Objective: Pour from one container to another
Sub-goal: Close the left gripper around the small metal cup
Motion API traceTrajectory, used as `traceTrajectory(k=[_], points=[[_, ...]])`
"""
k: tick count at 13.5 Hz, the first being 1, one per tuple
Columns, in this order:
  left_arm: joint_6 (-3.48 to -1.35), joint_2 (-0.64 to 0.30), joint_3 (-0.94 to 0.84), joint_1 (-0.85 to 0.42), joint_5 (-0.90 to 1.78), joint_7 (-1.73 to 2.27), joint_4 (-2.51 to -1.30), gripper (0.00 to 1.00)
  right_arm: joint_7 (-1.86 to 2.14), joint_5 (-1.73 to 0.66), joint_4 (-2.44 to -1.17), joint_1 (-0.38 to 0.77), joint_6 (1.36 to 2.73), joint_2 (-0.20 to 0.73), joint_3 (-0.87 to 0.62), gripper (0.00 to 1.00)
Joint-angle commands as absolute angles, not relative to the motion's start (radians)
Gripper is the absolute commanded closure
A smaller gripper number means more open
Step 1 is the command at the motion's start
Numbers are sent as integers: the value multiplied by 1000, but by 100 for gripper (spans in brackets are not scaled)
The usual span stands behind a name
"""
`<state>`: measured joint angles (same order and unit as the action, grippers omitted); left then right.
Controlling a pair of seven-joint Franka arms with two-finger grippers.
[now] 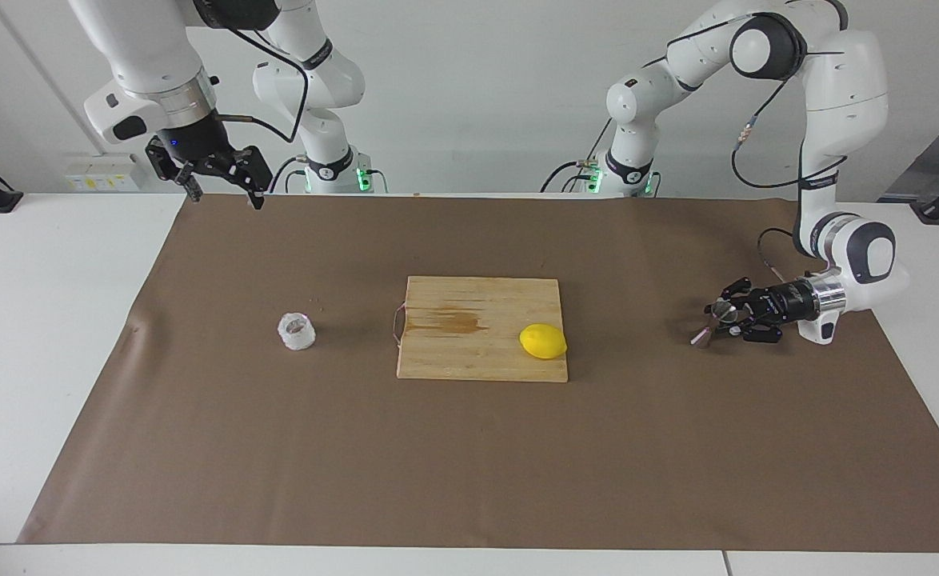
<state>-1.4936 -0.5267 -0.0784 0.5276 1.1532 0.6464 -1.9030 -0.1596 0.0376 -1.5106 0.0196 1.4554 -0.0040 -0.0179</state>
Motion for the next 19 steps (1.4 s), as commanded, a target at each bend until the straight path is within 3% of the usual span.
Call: traceTrajectory(k=[1, 10, 14, 19], points=[[-1479, -531, -69, 522, 1175, 638, -1907, 60, -127, 9, -1534, 12, 1457, -25, -14, 0], [-1465, -531, -74, 519, 1206, 647, -1899, 99, -89, 8, -1539, -46, 1374, -43, -26, 0], [-1428, -520, -96, 517, 1278, 649, -1901, 100, -91, 9, -1569, -58, 1388, -66, -75, 0], [-1446, -430, -130, 447, 1339, 724, -1917, 100, -92, 6, -1601, -58, 1428, -81, -78, 0]])
